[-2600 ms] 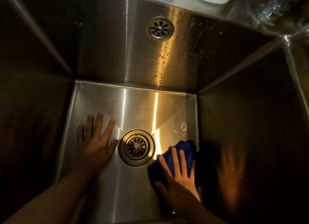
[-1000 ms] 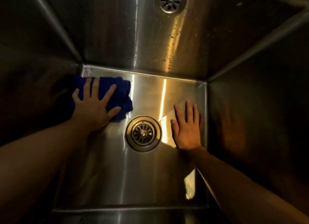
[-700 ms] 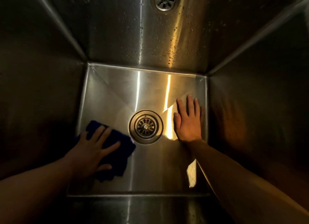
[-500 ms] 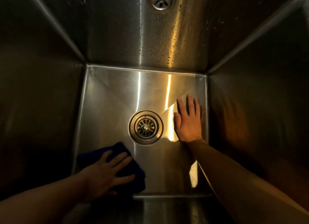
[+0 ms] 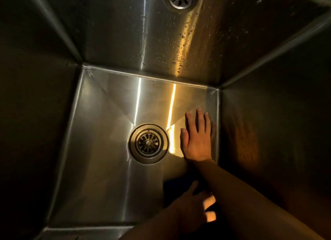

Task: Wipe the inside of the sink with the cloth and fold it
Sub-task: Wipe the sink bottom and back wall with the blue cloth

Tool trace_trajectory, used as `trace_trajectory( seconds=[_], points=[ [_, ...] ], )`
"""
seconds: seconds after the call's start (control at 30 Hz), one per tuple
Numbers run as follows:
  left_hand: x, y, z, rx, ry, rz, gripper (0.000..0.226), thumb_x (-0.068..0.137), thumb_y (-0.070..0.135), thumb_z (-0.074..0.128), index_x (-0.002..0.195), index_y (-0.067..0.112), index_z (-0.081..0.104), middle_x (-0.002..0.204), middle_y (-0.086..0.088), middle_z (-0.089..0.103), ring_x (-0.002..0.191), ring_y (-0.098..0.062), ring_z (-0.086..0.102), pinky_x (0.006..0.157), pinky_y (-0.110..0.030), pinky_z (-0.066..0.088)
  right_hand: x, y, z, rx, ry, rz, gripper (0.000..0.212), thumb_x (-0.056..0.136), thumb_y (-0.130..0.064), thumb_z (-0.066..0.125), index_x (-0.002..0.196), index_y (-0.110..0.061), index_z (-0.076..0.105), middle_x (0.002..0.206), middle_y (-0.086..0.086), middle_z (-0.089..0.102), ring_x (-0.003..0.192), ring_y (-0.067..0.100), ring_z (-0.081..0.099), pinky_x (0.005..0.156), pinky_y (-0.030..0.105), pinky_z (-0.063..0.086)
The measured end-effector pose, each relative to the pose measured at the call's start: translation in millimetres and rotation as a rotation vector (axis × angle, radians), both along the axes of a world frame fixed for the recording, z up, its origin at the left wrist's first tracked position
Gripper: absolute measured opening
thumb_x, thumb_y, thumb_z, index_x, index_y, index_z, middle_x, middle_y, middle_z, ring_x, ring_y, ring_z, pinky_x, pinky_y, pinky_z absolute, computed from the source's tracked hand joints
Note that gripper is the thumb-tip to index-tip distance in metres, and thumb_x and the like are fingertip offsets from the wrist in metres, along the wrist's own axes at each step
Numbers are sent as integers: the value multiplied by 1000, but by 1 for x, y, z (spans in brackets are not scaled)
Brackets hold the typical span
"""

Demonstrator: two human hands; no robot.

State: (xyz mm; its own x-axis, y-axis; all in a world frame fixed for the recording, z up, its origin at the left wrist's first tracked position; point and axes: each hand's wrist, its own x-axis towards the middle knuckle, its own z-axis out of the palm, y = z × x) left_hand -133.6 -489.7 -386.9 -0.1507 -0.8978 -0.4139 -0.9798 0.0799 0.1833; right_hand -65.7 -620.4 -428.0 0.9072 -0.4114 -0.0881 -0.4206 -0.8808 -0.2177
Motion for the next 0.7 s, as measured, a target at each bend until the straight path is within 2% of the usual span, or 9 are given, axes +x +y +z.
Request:
trace_trajectory(
  seconds=[0.07,0.1,0.17,0.27,0.43,0.47,0.5,0.57,0.7],
  points=[
    [-3,-1,2,0,99,31,41,98,44,27,135,46,45,149,11,41,141,-13,32,113,-53,15,0,1,2,28,-2,1,55,97,-42,32,149,-26,32,160,10,17,148,30,6,117,54,13],
    [-1,3,2,21,99,48,39,94,50,34,128,50,51,144,13,48,138,-11,38,114,-54,17,0,1,5,48,-3,6,55,97,-41,35,149,-25,31,160,10,16,148,30,5,118,53,12],
    [18,17,4,51,74,141,37,84,54,40,116,54,58,129,17,61,127,-7,51,107,-50,36,3,1,14,108,-10,-6,55,97,-39,37,148,-20,33,160,11,18,148,29,7,119,51,12],
    [47,37,-1,13,33,230,50,77,51,38,124,51,54,135,7,58,129,-15,51,100,-47,44,-1,8,39,107,-74,-141,53,98,-38,32,142,-10,39,151,18,32,140,32,23,117,47,20],
    [92,12,-2,-215,103,365,49,89,30,34,133,35,52,143,0,50,137,-25,40,110,-57,26,-18,27,73,101,-175,-250,55,95,-38,31,135,-3,46,142,23,40,132,37,34,111,41,25],
    [102,0,-6,-249,51,414,52,89,28,34,140,31,45,149,-1,42,141,-25,32,112,-57,21,-19,27,73,82,-196,-246,55,95,-37,32,134,0,46,140,25,41,130,38,36,111,40,24],
    [115,-11,-12,-241,18,454,57,91,26,34,147,27,32,157,-6,25,147,-27,16,114,-58,11,-20,27,73,69,-215,-256,55,95,-36,33,133,2,47,139,26,42,129,39,37,110,38,23],
    [151,-22,-21,-184,33,558,59,96,33,34,151,32,14,161,-12,-3,147,-30,-9,113,-60,-3,-19,30,70,78,-218,-300,56,95,-36,33,133,2,46,140,26,41,130,38,36,110,38,22],
    [231,0,-32,-235,-16,808,58,96,55,28,148,47,4,161,-10,-7,147,-29,-13,112,-61,-3,-21,34,60,107,-141,-376,48,99,-29,43,140,-5,42,147,21,34,137,34,29,111,39,24]
  ],
)
